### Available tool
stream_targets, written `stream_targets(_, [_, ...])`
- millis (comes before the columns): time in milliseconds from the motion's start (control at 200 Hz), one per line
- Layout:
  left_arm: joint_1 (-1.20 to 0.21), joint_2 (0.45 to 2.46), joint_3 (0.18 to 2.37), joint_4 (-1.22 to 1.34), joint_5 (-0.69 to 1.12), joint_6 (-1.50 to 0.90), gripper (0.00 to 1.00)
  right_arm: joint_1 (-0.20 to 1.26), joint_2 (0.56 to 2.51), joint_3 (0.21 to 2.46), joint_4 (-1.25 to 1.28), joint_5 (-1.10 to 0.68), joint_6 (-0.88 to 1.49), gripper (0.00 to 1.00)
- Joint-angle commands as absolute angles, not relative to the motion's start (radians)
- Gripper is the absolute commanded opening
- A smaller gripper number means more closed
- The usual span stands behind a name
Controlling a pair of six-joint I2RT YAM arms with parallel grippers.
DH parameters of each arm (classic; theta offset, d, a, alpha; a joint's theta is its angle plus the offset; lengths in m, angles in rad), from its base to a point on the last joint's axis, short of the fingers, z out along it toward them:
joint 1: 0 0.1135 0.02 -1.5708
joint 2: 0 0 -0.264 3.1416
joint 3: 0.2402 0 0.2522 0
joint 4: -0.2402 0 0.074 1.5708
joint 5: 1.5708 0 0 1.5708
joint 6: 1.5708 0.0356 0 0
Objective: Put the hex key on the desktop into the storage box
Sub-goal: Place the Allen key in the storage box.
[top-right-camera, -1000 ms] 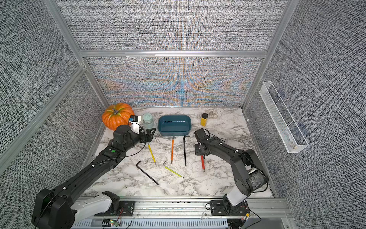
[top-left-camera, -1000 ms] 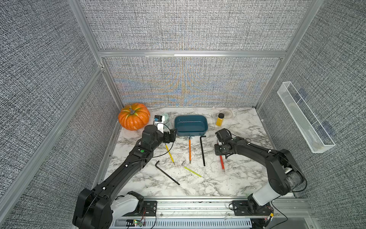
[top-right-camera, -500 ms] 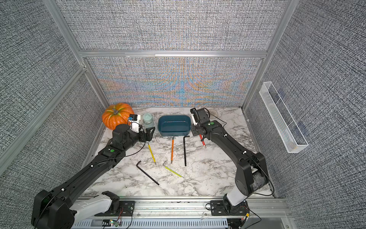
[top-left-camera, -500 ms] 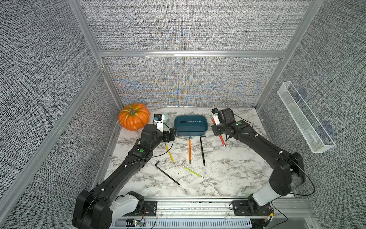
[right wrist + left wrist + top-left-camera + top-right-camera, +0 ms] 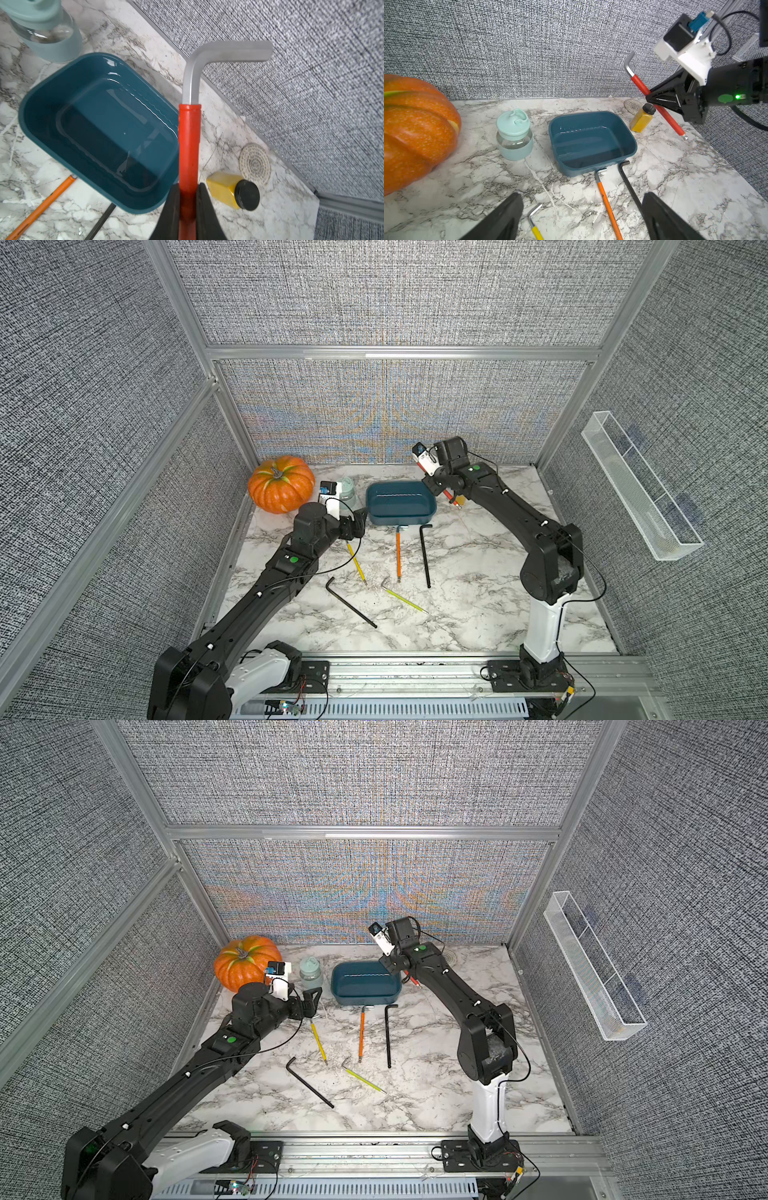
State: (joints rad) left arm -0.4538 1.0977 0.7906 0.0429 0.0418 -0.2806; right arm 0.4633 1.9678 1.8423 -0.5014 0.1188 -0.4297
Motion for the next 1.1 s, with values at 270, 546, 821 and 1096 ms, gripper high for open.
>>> stream_targets(270, [-0.454, 1.116, 0.774, 0.054, 0.002, -0.263, 0.95, 0.471, 2.031, 1.789, -0.149, -0.192, -0.527, 0.0])
stream_targets(546, [-0.454, 1.136, 0.765, 0.056, -0.006, -0.246, 0.95, 0.472, 2.208, 1.929, -0.165, -0.193, -0.558, 0.0])
stream_targets(821, [-0.453, 1.149, 0.76, 0.06, -0.015, -0.244, 0.96, 0.471, 2.307, 1.986, -0.216, -0.192, -0.586, 0.0])
stream_targets(1096, [-0.452, 1.19, 0.78, 0.068, -0.016, -0.233, 0.96, 0.473, 2.347, 1.994, -0.257, -0.181, -0.605, 0.0])
